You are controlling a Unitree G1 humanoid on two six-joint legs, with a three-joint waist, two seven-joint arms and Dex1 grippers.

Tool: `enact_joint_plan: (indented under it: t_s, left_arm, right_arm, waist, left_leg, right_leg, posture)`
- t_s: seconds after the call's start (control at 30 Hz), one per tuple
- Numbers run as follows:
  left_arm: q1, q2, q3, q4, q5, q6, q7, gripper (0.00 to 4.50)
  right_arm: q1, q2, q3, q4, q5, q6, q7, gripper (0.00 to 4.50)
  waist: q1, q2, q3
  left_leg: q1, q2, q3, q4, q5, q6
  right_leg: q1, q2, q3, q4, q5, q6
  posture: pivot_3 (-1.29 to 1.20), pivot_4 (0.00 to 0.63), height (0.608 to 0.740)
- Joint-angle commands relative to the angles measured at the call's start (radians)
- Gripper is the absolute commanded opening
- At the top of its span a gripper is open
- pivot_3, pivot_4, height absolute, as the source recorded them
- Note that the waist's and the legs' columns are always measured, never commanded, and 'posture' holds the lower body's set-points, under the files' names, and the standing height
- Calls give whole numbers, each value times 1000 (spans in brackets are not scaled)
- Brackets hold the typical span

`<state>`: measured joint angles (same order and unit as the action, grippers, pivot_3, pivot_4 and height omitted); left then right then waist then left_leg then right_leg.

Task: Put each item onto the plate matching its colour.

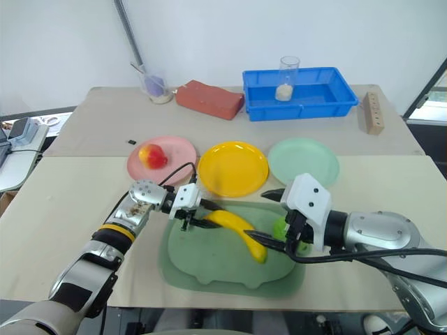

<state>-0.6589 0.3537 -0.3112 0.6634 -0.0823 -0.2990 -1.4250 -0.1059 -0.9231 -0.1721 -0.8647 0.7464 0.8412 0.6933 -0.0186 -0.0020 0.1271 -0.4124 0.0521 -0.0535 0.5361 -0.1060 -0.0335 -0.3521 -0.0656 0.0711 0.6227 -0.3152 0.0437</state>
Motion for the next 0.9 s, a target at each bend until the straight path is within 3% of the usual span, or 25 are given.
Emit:
enact_joint_plan:
  t_s: [0.03,0.2,0.37,0.6,0.67,0.9]
  left_arm:
    - [-4,6,17,-44,-17,7,-3,1401]
    - [-35,44,63,-89,-47,106,12,1401]
    - [-145,61,156,22,-57,183,132,1401]
    - [-275,-18,198,225,32,187,465,1401]
    - [-288,-43,194,255,49,192,516,1401]
    - [-317,-93,165,315,117,180,592,1401]
  right_arm:
    - [-38,-15,-10,6,9,0,-4,4500]
    - [-91,-15,-3,40,17,2,-5,4500]
    - [-166,10,15,78,30,0,-22,4500]
    - [-227,25,74,149,-51,-6,-60,4500]
    - [-245,34,85,165,-66,23,-94,4500]
    - [-309,87,104,185,-74,100,-175,4500]
  waist:
    - [1,0,0]
    - [1,0,0]
    - [1,0,0]
    - [5,0,0]
    - [5,0,0]
    - [2,0,0]
  left_leg:
    - [0,0,0,0,0,0]
    - [0,0,0,0,0,0]
    - [0,0,-1,0,0,1]
    - [-2,-1,-1,0,1,2]
    - [-2,-1,-1,0,1,2]
    - [-2,0,-4,-1,1,2]
  right_leg:
    - [0,0,0,0,0,0]
    - [0,0,0,0,0,0]
    - [0,0,0,0,0,0]
    - [0,0,-1,-1,0,4]
    - [0,0,-1,-1,3,10]
    - [-1,3,0,0,4,10]
  posture:
    - [0,150,740]
    - [0,150,740]
    - [0,150,740]
    - [0,150,740]
    - [0,150,740]
    - [0,150,740]
